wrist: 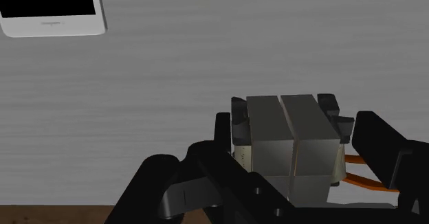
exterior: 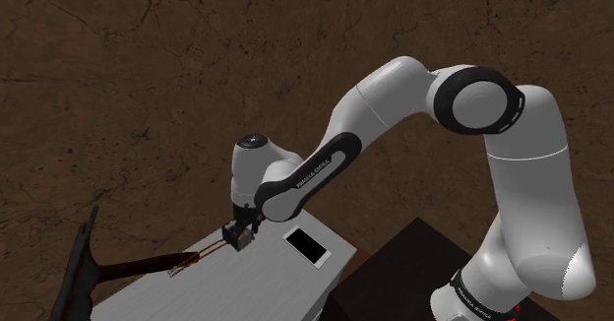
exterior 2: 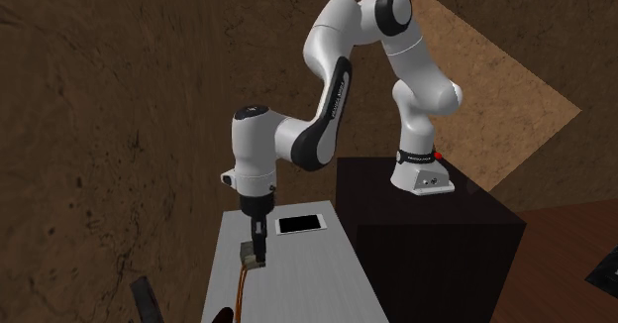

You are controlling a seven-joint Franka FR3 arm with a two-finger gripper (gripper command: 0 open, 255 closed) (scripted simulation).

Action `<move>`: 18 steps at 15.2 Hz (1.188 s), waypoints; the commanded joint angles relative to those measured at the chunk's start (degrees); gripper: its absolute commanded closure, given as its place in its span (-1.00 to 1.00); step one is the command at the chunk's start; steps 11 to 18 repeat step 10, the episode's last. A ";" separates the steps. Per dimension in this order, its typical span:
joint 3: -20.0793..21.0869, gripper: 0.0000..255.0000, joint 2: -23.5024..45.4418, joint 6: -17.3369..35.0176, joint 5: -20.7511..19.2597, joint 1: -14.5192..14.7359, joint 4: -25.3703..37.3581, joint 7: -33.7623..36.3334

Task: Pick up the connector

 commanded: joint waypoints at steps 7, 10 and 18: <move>1.61 1.00 -4.71 -4.05 1.89 -1.20 -0.59 -1.23; 1.82 1.00 -5.37 -4.67 2.18 -1.35 -0.61 -1.42; 1.82 1.00 -5.37 -4.67 2.18 -1.35 -0.61 -1.42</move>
